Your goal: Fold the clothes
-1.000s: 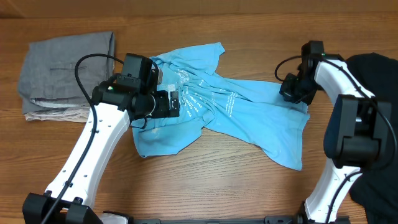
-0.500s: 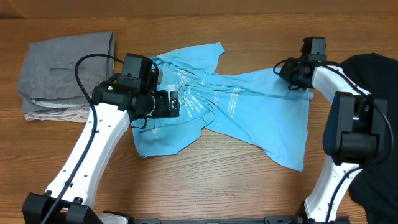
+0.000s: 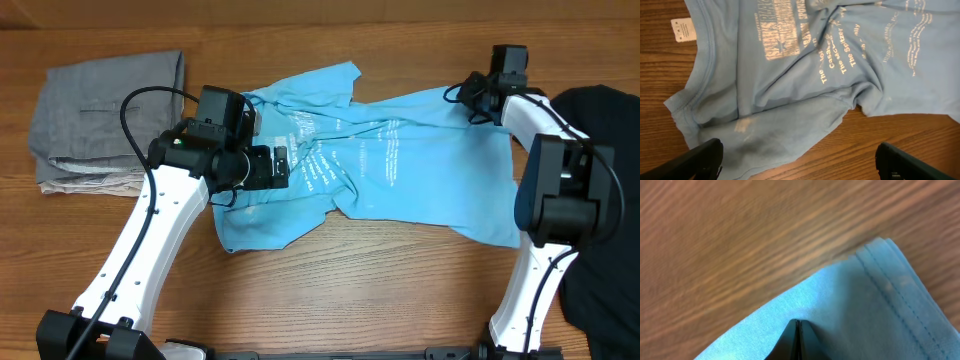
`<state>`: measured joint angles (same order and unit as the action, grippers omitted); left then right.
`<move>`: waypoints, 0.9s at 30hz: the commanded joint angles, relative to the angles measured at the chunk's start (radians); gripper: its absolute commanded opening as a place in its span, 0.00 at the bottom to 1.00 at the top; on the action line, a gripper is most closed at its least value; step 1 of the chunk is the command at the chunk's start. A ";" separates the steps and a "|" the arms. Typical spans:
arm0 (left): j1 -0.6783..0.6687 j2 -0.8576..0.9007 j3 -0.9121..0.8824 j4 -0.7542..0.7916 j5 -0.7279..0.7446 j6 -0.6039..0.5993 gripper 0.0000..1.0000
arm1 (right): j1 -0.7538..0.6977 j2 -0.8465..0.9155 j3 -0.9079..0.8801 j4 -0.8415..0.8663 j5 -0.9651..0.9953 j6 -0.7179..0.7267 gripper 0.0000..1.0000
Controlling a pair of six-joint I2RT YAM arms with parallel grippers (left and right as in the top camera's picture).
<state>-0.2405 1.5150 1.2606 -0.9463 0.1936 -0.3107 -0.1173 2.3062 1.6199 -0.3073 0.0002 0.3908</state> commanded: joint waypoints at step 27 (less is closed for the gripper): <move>-0.002 0.005 -0.002 0.002 0.006 0.008 1.00 | -0.093 -0.401 0.647 -1.387 0.020 0.187 0.34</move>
<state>-0.2405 1.5150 1.2606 -0.9463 0.1940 -0.3107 -0.2089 1.9591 2.3039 -1.6947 0.0242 0.5396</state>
